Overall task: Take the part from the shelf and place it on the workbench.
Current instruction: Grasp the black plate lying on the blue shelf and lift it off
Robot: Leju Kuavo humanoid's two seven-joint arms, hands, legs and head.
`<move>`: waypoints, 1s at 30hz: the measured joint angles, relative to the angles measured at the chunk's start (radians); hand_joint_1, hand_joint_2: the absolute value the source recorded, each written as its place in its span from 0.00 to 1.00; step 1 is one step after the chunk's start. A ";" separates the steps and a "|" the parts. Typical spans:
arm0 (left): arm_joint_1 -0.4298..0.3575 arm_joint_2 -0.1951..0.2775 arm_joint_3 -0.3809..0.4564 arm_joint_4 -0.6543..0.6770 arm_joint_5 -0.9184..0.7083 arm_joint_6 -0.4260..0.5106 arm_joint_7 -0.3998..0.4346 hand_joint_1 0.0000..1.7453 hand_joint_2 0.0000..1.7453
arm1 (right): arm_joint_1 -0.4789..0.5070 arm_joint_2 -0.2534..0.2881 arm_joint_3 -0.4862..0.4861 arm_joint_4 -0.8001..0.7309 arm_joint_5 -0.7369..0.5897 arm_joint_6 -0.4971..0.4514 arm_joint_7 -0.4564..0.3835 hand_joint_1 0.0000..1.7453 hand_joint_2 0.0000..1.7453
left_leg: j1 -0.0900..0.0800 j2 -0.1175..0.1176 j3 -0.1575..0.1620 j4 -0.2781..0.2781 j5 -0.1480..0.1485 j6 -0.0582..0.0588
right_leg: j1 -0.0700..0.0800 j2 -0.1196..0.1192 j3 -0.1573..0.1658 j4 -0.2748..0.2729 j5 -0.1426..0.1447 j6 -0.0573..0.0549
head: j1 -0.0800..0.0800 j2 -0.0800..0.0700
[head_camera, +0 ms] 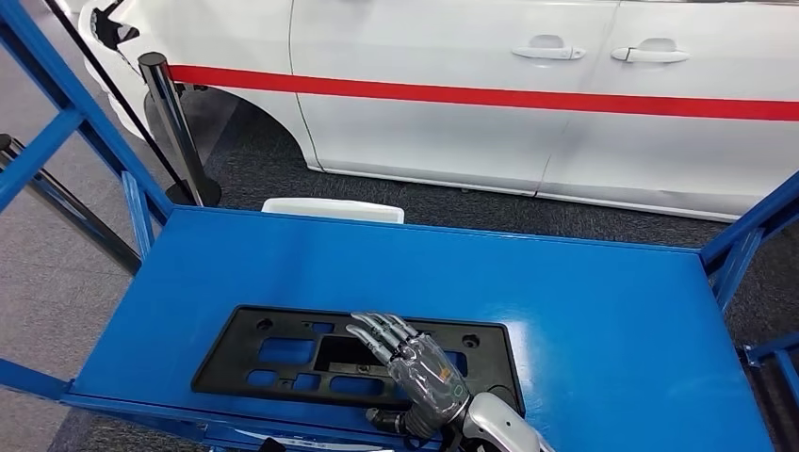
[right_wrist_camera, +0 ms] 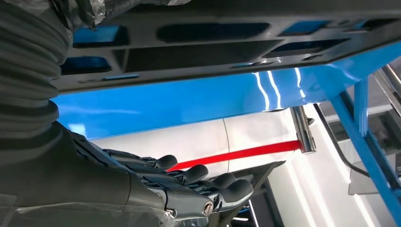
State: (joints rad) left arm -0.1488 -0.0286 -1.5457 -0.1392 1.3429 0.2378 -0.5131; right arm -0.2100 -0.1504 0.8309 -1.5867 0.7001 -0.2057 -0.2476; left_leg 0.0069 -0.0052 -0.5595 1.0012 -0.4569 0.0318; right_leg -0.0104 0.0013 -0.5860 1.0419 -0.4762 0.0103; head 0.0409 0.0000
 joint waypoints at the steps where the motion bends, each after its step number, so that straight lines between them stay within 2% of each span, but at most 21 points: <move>1: 0.000 0.000 0.000 0.000 0.002 0.000 0.000 0.00 0.00 | 0.001 -0.002 0.001 -0.002 0.001 0.001 0.002 0.00 1.00 | 0.003 0.001 0.002 -0.007 0.005 0.006 | 0.000 0.000 -0.012 0.030 -0.021 0.004 | 0.001 0.000; 4: 0.001 0.000 0.000 0.000 0.007 0.001 0.000 0.00 0.00 | 0.010 -0.010 0.004 -0.004 0.005 0.005 0.008 0.00 1.00 | 0.003 0.003 -0.001 -0.009 0.008 0.014 | -0.003 0.000 -0.095 0.209 -0.112 0.012 | 0.002 0.000; 5: 0.002 0.000 0.000 0.000 0.009 0.001 -0.001 0.00 0.00 | 0.015 -0.014 0.005 -0.004 0.007 0.007 0.011 0.00 1.00 | 0.003 0.003 -0.002 -0.007 0.008 0.015 | -0.004 0.000 -0.115 0.251 -0.122 0.015 | 0.002 0.000; 6: 0.003 0.000 0.000 0.000 0.011 0.001 -0.001 0.00 0.00 | 0.019 -0.018 0.007 -0.004 0.009 0.009 0.013 0.00 1.00 | 0.003 0.003 -0.003 -0.005 0.007 0.014 | -0.005 -0.001 -0.117 0.256 -0.112 0.017 | 0.002 0.000; 7: 0.004 0.000 0.000 0.000 0.012 0.001 -0.001 0.00 0.00 | 0.022 -0.022 0.008 -0.004 0.010 0.011 0.015 0.00 1.00 | 0.003 0.002 -0.003 -0.002 0.006 0.013 | -0.007 -0.001 -0.099 0.221 -0.084 0.017 | 0.002 0.000; 8: 0.004 0.000 0.000 0.000 0.014 0.001 -0.002 0.00 0.00 | 0.024 -0.026 0.009 -0.005 0.013 0.013 0.017 0.00 1.00 | 0.003 0.002 -0.003 0.002 0.003 0.011 | -0.008 -0.001 -0.065 0.153 -0.047 0.017 | 0.002 0.000; 9: 0.004 0.000 0.000 0.000 0.014 0.001 -0.002 0.00 0.00 | 0.025 -0.029 0.010 -0.006 0.014 0.014 0.018 0.00 1.00 | 0.002 0.001 -0.004 0.007 0.000 0.007 | -0.008 -0.001 -0.032 0.085 -0.021 0.014 | 0.002 0.000; 10: 0.004 0.000 0.000 0.000 0.015 0.002 -0.003 0.00 0.00 | 0.026 -0.033 0.011 -0.008 0.016 0.016 0.020 0.00 1.00 | 0.000 0.000 -0.006 0.012 -0.003 0.003 | -0.007 -0.001 -0.007 0.032 -0.004 0.010 | 0.002 0.000; 11: 0.004 0.000 0.000 0.000 0.015 0.002 -0.004 0.00 0.00 | 0.029 -0.037 0.012 -0.011 0.017 0.017 0.023 0.00 1.00 | -0.001 0.000 -0.008 0.016 -0.005 -0.002 | -0.006 0.000 0.006 0.003 0.001 0.006 | 0.002 0.000; 14: 0.004 0.001 0.001 0.000 0.017 0.002 -0.005 0.00 0.00 | 0.040 -0.050 0.013 -0.019 0.021 0.018 0.030 0.00 1.00 | -0.001 0.000 -0.010 0.019 -0.008 -0.019 | -0.003 0.001 0.007 -0.007 0.002 -0.012 | 0.001 0.000; 16: 0.004 0.002 0.001 0.000 0.021 0.003 -0.008 0.00 0.00 | 0.046 -0.057 0.014 -0.024 0.025 0.019 0.034 0.00 1.00 | 0.002 0.001 -0.024 0.055 -0.036 -0.029 | -0.007 0.000 0.009 -0.013 0.006 -0.024 | 0.000 0.000; 17: 0.004 0.002 0.001 0.000 0.023 0.003 -0.009 0.00 0.00 | 0.050 -0.061 0.014 -0.027 0.027 0.020 0.037 0.00 1.00 | 0.004 0.001 -0.045 0.103 -0.066 -0.033 | -0.008 -0.002 0.010 -0.014 0.007 -0.028 | 0.000 0.000; 19: 0.005 0.002 0.001 0.000 0.026 0.003 -0.011 0.00 0.00 | 0.059 -0.069 0.014 -0.031 0.030 0.020 0.040 0.00 1.00 | 0.005 0.001 -0.104 0.236 -0.130 -0.040 | -0.007 -0.004 0.008 -0.014 0.007 -0.031 | -0.001 0.000; 20: 0.007 0.002 0.001 0.000 0.027 0.003 -0.012 0.00 0.00 | 0.064 -0.073 0.014 -0.031 0.032 0.021 0.042 0.00 1.00 | 0.006 0.001 -0.126 0.285 -0.145 -0.042 | -0.006 -0.004 0.008 -0.013 0.007 -0.031 | -0.001 0.000; 21: 0.008 0.002 0.001 0.000 0.028 0.004 -0.013 0.00 0.00 | 0.069 -0.077 0.014 -0.032 0.035 0.022 0.045 0.00 1.00 | 0.006 0.001 -0.133 0.300 -0.141 -0.042 | -0.005 -0.004 0.009 -0.013 0.007 -0.031 | -0.001 0.000; 22: 0.009 0.002 0.001 0.000 0.030 0.004 -0.014 0.00 0.00 | 0.074 -0.081 0.014 -0.033 0.038 0.023 0.047 0.00 1.00 | 0.006 0.001 -0.120 0.272 -0.117 -0.040 | -0.005 -0.003 0.010 -0.013 0.007 -0.031 | -0.001 0.000; 24: 0.009 0.003 0.001 0.000 0.034 0.004 -0.017 0.00 0.00 | 0.084 -0.092 0.012 -0.039 0.046 0.024 0.055 0.00 1.00 | 0.005 0.001 -0.053 0.135 -0.050 -0.031 | -0.004 -0.002 0.013 -0.013 0.006 -0.029 | -0.001 0.000; 25: 0.008 0.004 0.001 0.000 0.035 0.004 -0.018 0.00 0.00 | 0.090 -0.098 0.010 -0.044 0.051 0.023 0.060 0.00 1.00 | 0.003 0.001 -0.023 0.072 -0.027 -0.026 | -0.003 -0.001 0.013 -0.013 0.005 -0.026 | -0.001 0.000; 26: 0.008 0.004 0.001 0.000 0.036 0.004 -0.019 0.00 0.00 | 0.097 -0.106 0.005 -0.049 0.056 0.020 0.065 0.00 1.00 | 0.001 0.001 -0.004 0.030 -0.016 -0.021 | -0.002 -0.001 0.013 -0.012 0.005 -0.021 | -0.001 0.000; 28: 0.010 0.004 0.001 0.000 0.039 0.004 -0.021 0.00 0.00 | 0.113 -0.120 -0.007 -0.059 0.069 0.013 0.075 0.00 1.00 | -0.005 -0.001 0.002 0.013 -0.015 -0.014 | -0.001 -0.001 0.011 -0.014 0.007 -0.010 | -0.001 0.000; 30: 0.013 0.005 0.001 0.000 0.043 0.004 -0.022 0.00 0.00 | 0.127 -0.133 -0.020 -0.071 0.082 0.004 0.082 0.00 1.00 | 0.000 0.000 0.004 0.004 -0.008 -0.001 | -0.002 -0.001 0.010 -0.010 0.001 0.002 | 0.000 0.000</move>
State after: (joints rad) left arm -0.1360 -0.0240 -1.5446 -0.1389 1.3855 0.2422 -0.5349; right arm -0.0829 -0.2837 0.8109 -1.6572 0.7820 -0.2016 -0.1653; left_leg 0.0065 -0.0052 -0.5550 1.0049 -0.4650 0.0307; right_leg -0.0127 0.0005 -0.5765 1.0318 -0.4748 0.0120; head 0.0405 0.0000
